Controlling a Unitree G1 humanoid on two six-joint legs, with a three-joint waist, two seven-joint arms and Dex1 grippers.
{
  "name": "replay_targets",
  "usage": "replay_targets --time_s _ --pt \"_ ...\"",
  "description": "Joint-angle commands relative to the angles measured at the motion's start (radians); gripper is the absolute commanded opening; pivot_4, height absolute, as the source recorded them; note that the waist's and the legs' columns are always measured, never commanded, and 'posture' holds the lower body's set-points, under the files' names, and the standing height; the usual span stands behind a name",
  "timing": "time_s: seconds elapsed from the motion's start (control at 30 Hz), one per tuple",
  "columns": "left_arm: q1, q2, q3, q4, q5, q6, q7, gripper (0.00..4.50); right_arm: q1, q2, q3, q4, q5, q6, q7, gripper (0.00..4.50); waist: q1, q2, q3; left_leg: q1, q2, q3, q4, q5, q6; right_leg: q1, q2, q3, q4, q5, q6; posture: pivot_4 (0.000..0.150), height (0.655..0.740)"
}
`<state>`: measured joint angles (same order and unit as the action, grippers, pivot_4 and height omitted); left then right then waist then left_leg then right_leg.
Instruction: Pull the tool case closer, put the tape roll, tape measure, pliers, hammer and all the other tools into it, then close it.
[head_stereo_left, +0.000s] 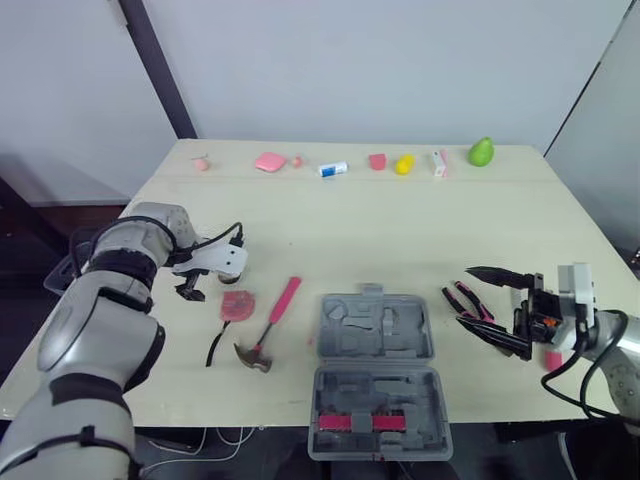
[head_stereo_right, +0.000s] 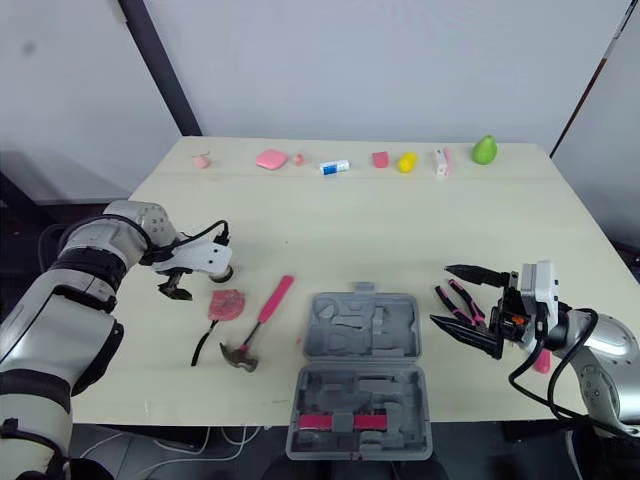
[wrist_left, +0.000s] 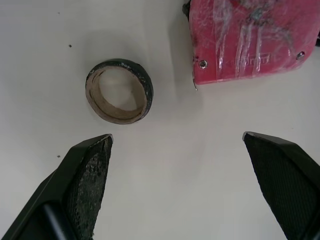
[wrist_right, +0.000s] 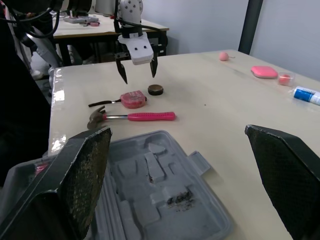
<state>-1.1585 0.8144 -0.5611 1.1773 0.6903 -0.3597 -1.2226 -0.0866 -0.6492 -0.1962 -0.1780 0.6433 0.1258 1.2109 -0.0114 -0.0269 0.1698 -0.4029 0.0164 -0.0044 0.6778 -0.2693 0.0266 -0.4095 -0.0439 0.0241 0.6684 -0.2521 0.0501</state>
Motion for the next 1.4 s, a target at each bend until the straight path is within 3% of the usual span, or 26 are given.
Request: replay_targets --time_s 0.03,0.6,0.73,0.97,1.17,1.4 --pt "-0.03 -0.022 -0.018 0.014 0.025 -0.003 0.035 4.45 -0.01 0.005 -0.008 -0.002 -0.002 -0.03 0.012 4.5 0.0 0.0 0.0 0.0 0.0 0.0 0.0 0.0 0.0 0.0 0.0 0.0 0.0 0.0 0.0 0.15 0.74" --pt "0.008 -0.089 -0.084 0.113 0.106 0.017 0.191 4.45 0.005 0.012 -0.021 0.015 -0.019 -0.075 0.002 4.5 0.0 0.0 0.0 0.0 0.0 -0.001 0.004 0.0 0.0 0.0 0.0 0.0 0.004 0.0 0.0 0.15 0.74" --pt "0.015 -0.097 -0.087 0.136 0.111 0.023 0.196 3.29 0.004 0.016 -0.018 0.022 -0.027 -0.088 0.001 4.5 0.0 0.0 0.0 0.002 -0.001 0.0 0.006 0.0 0.0 0.0 0.0 0.001 0.009 0.0 0.0 0.15 0.74" --pt "0.006 -0.099 -0.086 0.147 0.119 0.026 0.204 0.18 0.01 0.023 -0.017 0.02 -0.034 -0.095 0.001 4.5 0.001 0.0 0.0 0.002 -0.001 0.0 0.007 0.0 0.0 0.0 0.0 0.001 0.011 0.0 0.0 0.15 0.74" --pt "-0.007 -0.086 -0.083 0.145 0.116 0.017 0.179 0.08 0.013 0.027 -0.014 0.019 -0.037 -0.1 -0.002 4.5 0.001 0.0 0.0 0.002 -0.001 0.0 0.007 0.0 0.0 0.0 0.0 0.001 0.01 0.0 0.0 0.15 0.74" --pt "-0.077 -0.032 -0.059 0.107 0.084 -0.031 0.006 0.08 0.017 0.024 -0.013 0.022 -0.035 -0.102 0.008 4.5 0.0 0.0 0.0 0.001 -0.001 0.0 0.007 0.0 0.0 0.0 0.0 0.0 0.01 0.0 0.0 0.15 0.74"
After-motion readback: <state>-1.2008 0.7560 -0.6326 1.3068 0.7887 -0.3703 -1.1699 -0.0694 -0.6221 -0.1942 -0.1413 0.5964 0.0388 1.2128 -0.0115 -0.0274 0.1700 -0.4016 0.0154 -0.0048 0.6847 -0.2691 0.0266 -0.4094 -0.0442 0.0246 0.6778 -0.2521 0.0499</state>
